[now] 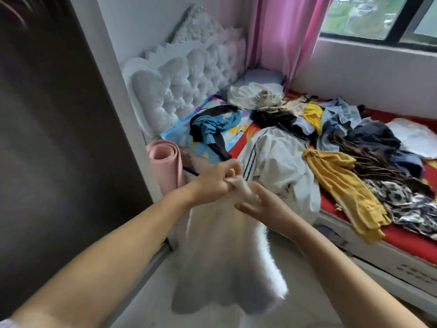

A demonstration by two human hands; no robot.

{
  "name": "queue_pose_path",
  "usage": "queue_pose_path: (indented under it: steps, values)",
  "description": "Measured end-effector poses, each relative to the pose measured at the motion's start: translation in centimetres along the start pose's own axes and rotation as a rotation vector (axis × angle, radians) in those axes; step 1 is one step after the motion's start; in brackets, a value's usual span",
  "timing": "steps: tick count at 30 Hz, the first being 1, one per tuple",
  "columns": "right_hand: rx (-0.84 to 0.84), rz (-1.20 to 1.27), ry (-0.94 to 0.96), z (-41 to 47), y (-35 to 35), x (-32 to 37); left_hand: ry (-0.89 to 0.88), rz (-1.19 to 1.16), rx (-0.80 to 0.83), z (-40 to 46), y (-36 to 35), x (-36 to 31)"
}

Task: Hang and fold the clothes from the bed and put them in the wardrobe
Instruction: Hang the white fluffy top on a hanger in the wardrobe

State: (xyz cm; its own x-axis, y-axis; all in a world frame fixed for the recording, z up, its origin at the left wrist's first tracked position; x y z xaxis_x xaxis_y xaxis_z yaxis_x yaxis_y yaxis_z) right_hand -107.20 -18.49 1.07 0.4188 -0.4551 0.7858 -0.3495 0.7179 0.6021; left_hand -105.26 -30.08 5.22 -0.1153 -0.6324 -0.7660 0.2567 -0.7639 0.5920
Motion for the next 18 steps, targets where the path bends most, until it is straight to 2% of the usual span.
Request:
queue_pose_path:
  steps: [3, 6, 8, 9, 13, 16, 18]
  values:
    - [0.008, 0.098, 0.025, 1.1, -2.1, 0.4, 0.087, 0.019, -0.104, -2.0, 0.8, 1.0]
    - [-0.175, 0.083, -0.015, 2.6, -2.1, -0.7, 0.33, -0.131, -0.344, -3.7, 3.6, 3.5]
    - [-0.239, 0.083, -0.018, 2.9, -2.4, -0.4, 0.488, -0.229, -0.467, -4.9, 5.3, 4.9]
    - [-0.216, 0.117, -0.028, 2.8, -3.1, 0.0, 0.553, -0.267, -0.501, -5.4, 5.7, 5.5]
    - [0.075, 0.314, -0.071, 1.4, -7.9, 3.1, 0.673, -0.317, -0.66, -7.6, 7.4, 7.3]
    - [0.189, 0.239, -0.035, -0.2, -10.3, 5.2, 0.784, -0.47, -0.835, -10.3, 8.6, 9.2]
    - [0.257, 0.15, 0.069, -1.7, -12.7, 7.0, 0.829, -0.629, -0.91, -11.8, 9.2, 10.1]
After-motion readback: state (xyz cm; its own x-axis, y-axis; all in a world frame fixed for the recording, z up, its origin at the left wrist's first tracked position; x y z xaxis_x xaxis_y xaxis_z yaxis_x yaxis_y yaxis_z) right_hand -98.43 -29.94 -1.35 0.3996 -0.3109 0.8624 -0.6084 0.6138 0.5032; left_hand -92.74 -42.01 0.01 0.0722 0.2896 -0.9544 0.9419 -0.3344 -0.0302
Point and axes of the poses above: each hand's wrist, its own z-axis towards the middle knuckle, its own y-axis out of the back of the hand, x = y × z, the point moved 8 cm from there along z, towards the middle knuckle, and after that the axes turned 14 degrees about -x, right-handed, at the moved point
